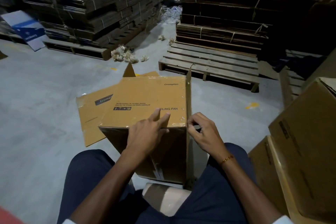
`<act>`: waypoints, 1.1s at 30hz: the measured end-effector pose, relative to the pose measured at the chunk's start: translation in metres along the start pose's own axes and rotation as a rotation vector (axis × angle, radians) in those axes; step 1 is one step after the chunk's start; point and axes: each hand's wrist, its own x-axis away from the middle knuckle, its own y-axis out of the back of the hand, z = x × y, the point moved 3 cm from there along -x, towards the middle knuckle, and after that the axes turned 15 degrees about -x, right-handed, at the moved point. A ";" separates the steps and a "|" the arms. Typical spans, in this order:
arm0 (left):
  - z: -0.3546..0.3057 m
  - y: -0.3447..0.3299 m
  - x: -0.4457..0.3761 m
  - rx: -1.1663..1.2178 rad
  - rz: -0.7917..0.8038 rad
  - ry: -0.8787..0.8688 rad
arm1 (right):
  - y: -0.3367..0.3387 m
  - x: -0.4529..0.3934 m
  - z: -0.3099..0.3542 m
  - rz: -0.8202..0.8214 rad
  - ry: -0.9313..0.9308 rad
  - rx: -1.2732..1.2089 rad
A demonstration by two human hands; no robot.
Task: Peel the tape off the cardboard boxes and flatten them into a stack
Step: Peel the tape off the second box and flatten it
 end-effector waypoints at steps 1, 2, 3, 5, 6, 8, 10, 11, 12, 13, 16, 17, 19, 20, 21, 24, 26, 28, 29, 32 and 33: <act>-0.002 0.000 -0.001 -0.001 -0.005 0.008 | 0.002 0.004 0.003 -0.013 -0.017 -0.019; -0.003 0.000 -0.003 -0.001 -0.009 0.013 | 0.004 0.008 0.004 -0.034 -0.045 -0.047; -0.005 0.001 -0.005 0.002 -0.012 0.012 | 0.006 0.012 0.004 -0.063 -0.092 -0.085; -0.010 0.003 -0.006 0.007 -0.018 -0.003 | 0.010 0.019 -0.001 -0.142 -0.229 -0.283; -0.012 0.003 -0.006 0.006 -0.017 -0.009 | 0.011 0.023 -0.003 -0.191 -0.304 -0.436; -0.015 0.003 -0.004 -0.002 -0.019 -0.007 | 0.008 0.029 -0.001 -0.275 -0.450 -0.741; -0.017 0.004 -0.003 -0.001 -0.016 -0.003 | 0.004 0.035 -0.001 -0.313 -0.534 -0.877; -0.018 0.005 -0.003 0.008 -0.017 -0.005 | 0.001 0.037 -0.002 -0.314 -0.547 -0.868; -0.020 0.006 -0.003 0.019 -0.020 -0.009 | 0.001 0.038 -0.002 -0.315 -0.543 -0.809; -0.021 0.006 -0.002 0.027 -0.024 -0.016 | 0.001 0.037 0.000 -0.322 -0.526 -0.722; -0.028 0.008 -0.001 0.035 -0.026 -0.013 | 0.006 0.036 0.008 -0.340 -0.400 -0.381; -0.031 0.009 -0.001 0.039 -0.028 -0.001 | 0.006 0.035 0.016 -0.325 -0.328 -0.284; -0.037 0.010 -0.001 0.055 -0.042 0.011 | -0.001 0.033 0.038 -0.260 -0.169 -0.152; -0.039 0.010 -0.001 0.069 -0.050 0.005 | -0.006 0.033 0.045 -0.227 -0.119 -0.123; -0.040 0.008 -0.003 0.102 -0.052 -0.010 | -0.011 0.034 0.048 -0.210 -0.105 -0.139; -0.033 0.000 -0.004 0.296 -0.037 -0.114 | -0.011 0.034 0.048 -0.293 -0.264 -0.436; -0.028 -0.006 0.000 0.402 -0.023 -0.189 | -0.003 0.034 0.049 -0.327 -0.328 -0.528; -0.026 -0.014 0.007 0.480 -0.054 -0.219 | -0.003 0.033 0.059 -0.268 -0.300 -0.549; -0.025 -0.016 0.009 0.544 -0.093 -0.217 | -0.008 0.031 0.069 -0.205 -0.255 -0.553; -0.019 -0.018 0.010 0.859 -0.254 -0.252 | -0.027 0.021 0.094 0.010 -0.077 -0.491; -0.016 -0.019 0.011 0.962 -0.288 -0.246 | -0.030 0.018 0.098 0.017 -0.020 -0.437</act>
